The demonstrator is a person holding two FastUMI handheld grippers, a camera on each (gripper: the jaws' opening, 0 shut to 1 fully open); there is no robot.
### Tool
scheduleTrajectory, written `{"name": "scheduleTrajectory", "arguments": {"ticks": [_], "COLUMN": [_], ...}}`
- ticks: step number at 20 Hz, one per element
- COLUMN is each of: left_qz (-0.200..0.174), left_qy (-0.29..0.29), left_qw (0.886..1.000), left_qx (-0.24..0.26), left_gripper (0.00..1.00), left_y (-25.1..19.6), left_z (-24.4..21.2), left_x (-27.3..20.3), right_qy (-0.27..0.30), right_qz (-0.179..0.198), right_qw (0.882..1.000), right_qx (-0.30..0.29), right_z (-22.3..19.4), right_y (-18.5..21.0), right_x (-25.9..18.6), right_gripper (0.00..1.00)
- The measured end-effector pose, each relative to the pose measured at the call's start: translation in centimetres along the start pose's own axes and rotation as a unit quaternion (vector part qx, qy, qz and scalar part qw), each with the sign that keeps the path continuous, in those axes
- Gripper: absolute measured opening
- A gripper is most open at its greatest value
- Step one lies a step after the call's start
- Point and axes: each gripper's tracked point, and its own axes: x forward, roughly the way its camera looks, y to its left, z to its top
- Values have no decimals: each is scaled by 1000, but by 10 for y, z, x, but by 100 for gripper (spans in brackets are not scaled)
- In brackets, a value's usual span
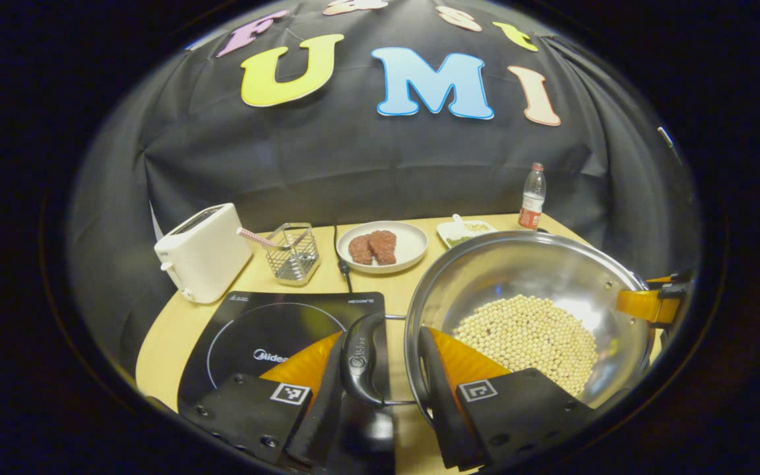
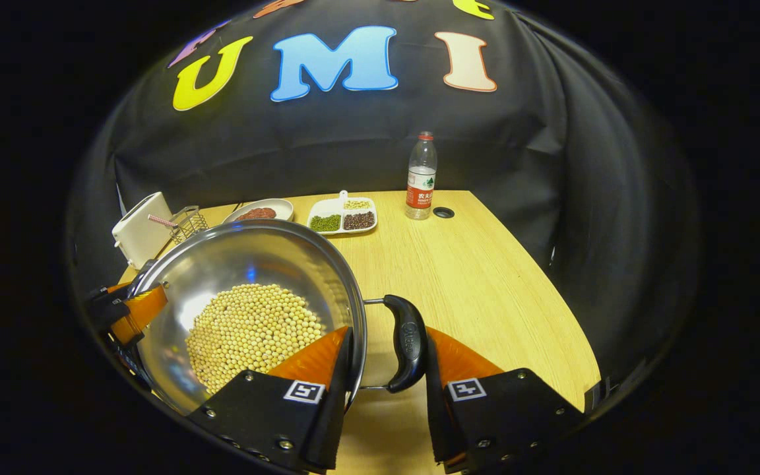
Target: First push the handle of the pot to place it horizontally, then grasp the pot with both hands and set it on the induction cooktop.
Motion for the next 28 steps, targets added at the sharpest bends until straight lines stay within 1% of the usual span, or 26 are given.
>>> {"name": "scheduleTrajectory", "arguments": {"ticks": [1,7,8,9,10,16,17,18,19,20,21,22,23,24,27,28], "left_qz": [-2,-14,-16,-18,-20,-25,-24,-22,-21,-19,-17,-15,-12,-9,0,2], "left_qy": [0,-5,-6,-7,-8,-10,-11,-11,-11,-11,-10,-10,-9,-7,-1,1], "left_qw": [1000,1000,1000,1000,1000,1000,1000,1000,1000,1000,1000,1000,1000,1000,1000,1000], "left_qx": [-1,6,7,9,10,8,7,5,4,3,2,1,-1,-2,-10,-11], "left_gripper": [68,68,63,63,68,68,68,72,63,63,68,63,68,63,63,68], "left_y": [7,53,61,70,78,124,132,141,149,158,167,176,185,194,219,226], "left_z": [1,0,0,-1,-3,-9,-10,-12,-13,-13,-14,-16,-17,-19,-25,-27], "left_x": [0,-1,-3,-4,-4,-4,-4,-3,-2,-1,-1,1,2,4,9,10], "right_qy": [-1,-5,-6,-7,-7,-10,-11,-11,-11,-11,-10,-10,-8,-7,-4,-3], "right_qz": [-2,-11,-13,-15,-16,-21,-21,-19,-18,-16,-14,-11,-8,-5,3,7], "right_qw": [1000,1000,1000,1000,1000,1000,1000,1000,1000,1000,1000,1000,1000,1000,1000,1000], "right_qx": [0,12,15,18,19,19,18,16,15,13,12,10,8,5,-4,-6], "right_z": [0,-3,-4,-5,-6,-9,-8,-8,-8,-6,-6,-6,-5,-4,-1,-1], "right_y": [7,48,55,62,69,111,118,127,135,143,151,158,166,174,197,204], "right_x": [-2,-14,-15,-18,-19,-27,-27,-25,-25,-24,-23,-21,-19,-17,-10,-8], "right_gripper": [53,53,53,53,53,53,53,53,53,53,53,53,53,53,53,53]}}
